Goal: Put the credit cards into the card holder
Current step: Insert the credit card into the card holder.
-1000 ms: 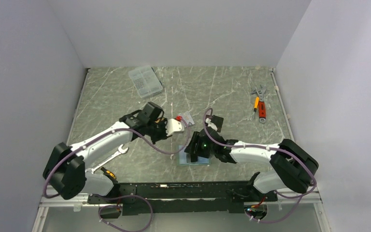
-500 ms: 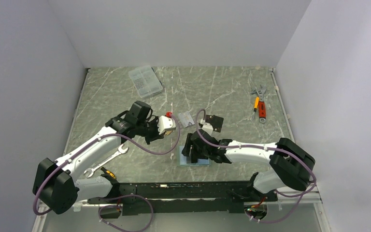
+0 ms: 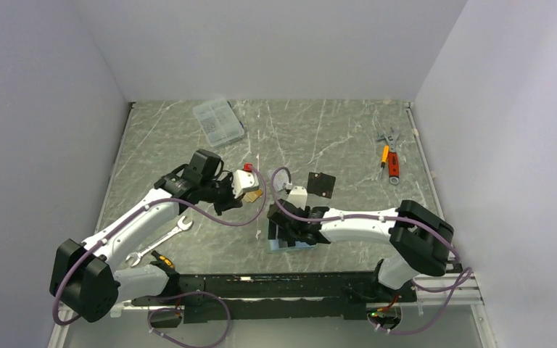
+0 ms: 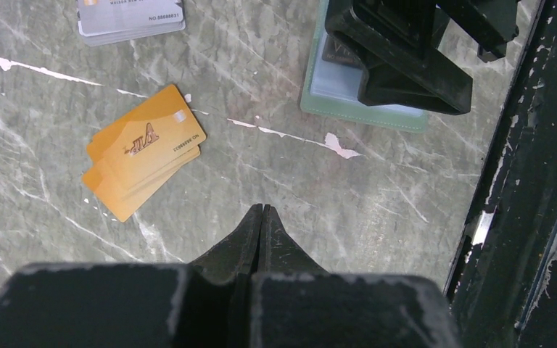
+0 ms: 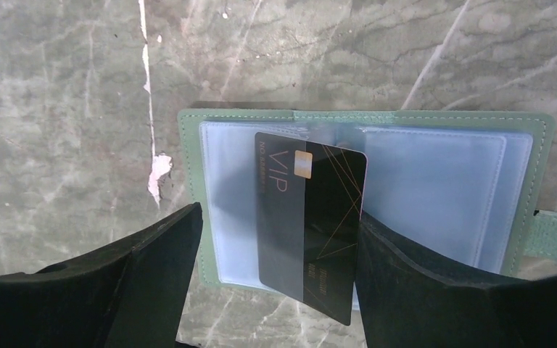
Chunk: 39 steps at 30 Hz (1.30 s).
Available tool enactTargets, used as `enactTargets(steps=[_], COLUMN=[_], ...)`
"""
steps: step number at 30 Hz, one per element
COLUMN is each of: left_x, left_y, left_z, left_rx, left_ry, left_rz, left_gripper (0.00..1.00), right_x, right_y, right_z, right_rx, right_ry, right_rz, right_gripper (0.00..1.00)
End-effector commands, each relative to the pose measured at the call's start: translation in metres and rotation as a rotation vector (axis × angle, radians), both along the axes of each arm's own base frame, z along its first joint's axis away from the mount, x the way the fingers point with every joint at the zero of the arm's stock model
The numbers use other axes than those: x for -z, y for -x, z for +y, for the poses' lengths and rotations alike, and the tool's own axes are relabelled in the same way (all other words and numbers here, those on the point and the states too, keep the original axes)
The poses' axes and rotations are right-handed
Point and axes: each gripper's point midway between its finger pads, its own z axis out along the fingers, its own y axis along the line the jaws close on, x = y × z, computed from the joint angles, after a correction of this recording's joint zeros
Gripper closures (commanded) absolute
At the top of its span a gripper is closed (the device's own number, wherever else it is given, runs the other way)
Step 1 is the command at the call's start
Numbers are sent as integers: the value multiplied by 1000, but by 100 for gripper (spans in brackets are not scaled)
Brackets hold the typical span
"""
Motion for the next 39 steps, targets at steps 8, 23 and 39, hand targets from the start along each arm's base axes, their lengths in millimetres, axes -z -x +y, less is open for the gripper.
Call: enactTargets(steps=[8, 23, 39], left_x=[-22, -19, -9], left_y=[7, 8, 8], left_z=[-2, 2, 4], left_rx=[41, 38, 44], left_ry=[74, 62, 47], left_rz=[4, -2, -13], left_gripper=[100, 99, 99], right_x=[-6, -24, -9], right_y=[9, 7, 23], right_z=[-11, -6, 21], right_rx=[-23, -91, -183], right_ry=[210, -67, -23], right_rz=[-25, 65, 98], right_gripper=[25, 25, 23])
